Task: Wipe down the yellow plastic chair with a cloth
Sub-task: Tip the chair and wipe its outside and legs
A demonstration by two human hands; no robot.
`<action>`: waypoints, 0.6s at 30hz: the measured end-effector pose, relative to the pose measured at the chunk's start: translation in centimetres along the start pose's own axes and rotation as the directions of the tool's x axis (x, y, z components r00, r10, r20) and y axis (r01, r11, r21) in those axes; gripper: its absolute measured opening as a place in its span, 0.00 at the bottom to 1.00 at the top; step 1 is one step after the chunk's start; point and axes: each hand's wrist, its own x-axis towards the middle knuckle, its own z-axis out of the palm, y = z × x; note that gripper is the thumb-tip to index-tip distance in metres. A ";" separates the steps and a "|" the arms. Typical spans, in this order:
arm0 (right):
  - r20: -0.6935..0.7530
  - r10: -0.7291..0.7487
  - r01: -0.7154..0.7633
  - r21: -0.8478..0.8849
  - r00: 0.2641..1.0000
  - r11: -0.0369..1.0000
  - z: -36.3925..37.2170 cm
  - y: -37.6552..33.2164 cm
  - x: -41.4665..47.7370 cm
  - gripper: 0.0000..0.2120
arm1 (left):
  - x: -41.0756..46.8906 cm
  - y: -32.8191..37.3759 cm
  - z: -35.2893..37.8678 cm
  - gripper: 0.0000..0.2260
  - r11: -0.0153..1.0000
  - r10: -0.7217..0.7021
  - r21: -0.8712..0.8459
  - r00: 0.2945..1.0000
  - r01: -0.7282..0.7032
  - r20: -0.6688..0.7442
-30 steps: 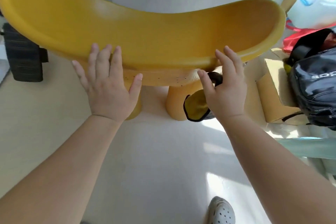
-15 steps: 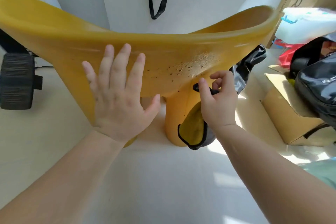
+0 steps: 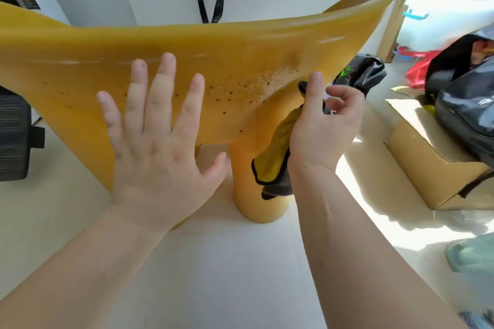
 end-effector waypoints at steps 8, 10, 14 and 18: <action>0.218 -0.291 0.292 0.029 0.931 0.956 1.7 -0.2 -1.9 0.17 | 1.7 -1.2 0.0 0.52 0.995 -0.077 0.070 0.996 0.073 0.053; 0.281 -0.339 0.373 -0.075 0.898 0.925 2.1 1.4 -2.8 0.26 | 1.6 -1.5 0.1 0.52 0.995 -0.071 0.064 0.997 0.070 0.022; 0.421 -0.372 0.520 -0.323 0.827 0.791 2.6 4.6 -2.9 0.31 | 1.7 -2.6 -0.2 0.50 0.994 -0.077 0.074 0.997 0.078 -0.020; 0.458 -0.388 0.575 -0.399 0.800 0.715 3.4 5.5 -2.3 0.41 | 1.5 -3.1 -0.2 0.48 0.996 -0.036 0.078 0.999 0.036 -0.005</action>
